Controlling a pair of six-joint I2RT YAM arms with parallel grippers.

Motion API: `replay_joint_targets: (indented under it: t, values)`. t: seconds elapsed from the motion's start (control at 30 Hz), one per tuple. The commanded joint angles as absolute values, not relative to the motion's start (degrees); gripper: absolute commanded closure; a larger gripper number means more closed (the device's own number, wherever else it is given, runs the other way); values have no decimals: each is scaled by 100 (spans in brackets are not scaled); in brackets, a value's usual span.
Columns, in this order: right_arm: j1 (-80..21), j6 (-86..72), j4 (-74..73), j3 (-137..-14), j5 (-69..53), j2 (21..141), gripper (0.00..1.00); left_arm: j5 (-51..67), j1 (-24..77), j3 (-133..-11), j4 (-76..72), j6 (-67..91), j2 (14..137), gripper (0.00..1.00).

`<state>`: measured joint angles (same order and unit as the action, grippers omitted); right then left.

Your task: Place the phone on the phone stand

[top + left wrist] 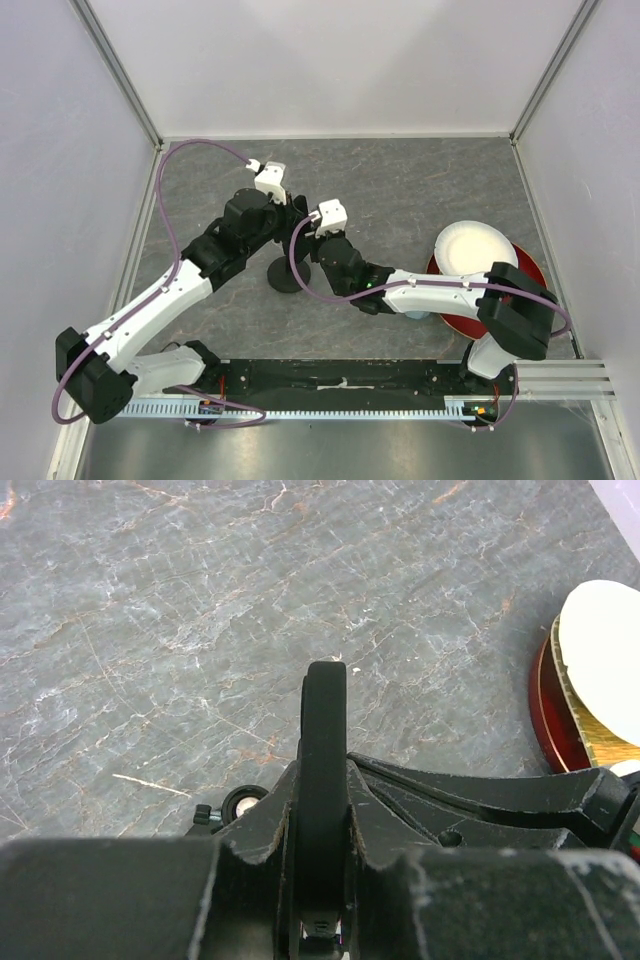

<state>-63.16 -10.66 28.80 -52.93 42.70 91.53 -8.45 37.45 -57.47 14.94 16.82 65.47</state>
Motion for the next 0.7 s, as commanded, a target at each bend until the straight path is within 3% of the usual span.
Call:
replay_joint_targets:
  t: [0.0, 0.1, 0.43, 0.67]
  values:
    - [-6469, -1133, 2286, -5554, 4940, 9097, 100, -2289, 3516, -5046, 2024, 705, 6443, 98]
    - [-6469, -1134, 2232, -5634, 4738, 9114, 100, -1742, 3516, -4519, 1425, 317, 6021, 98]
    - [-6469, -756, 1943, -5792, 4702, 8965, 100, -1776, 3516, -4509, 1679, 79, 6152, 98]
    - [-6469, -450, 1286, -5660, 3597, 8246, 100, -1415, 3516, -4500, 1679, 35, 6170, 98]
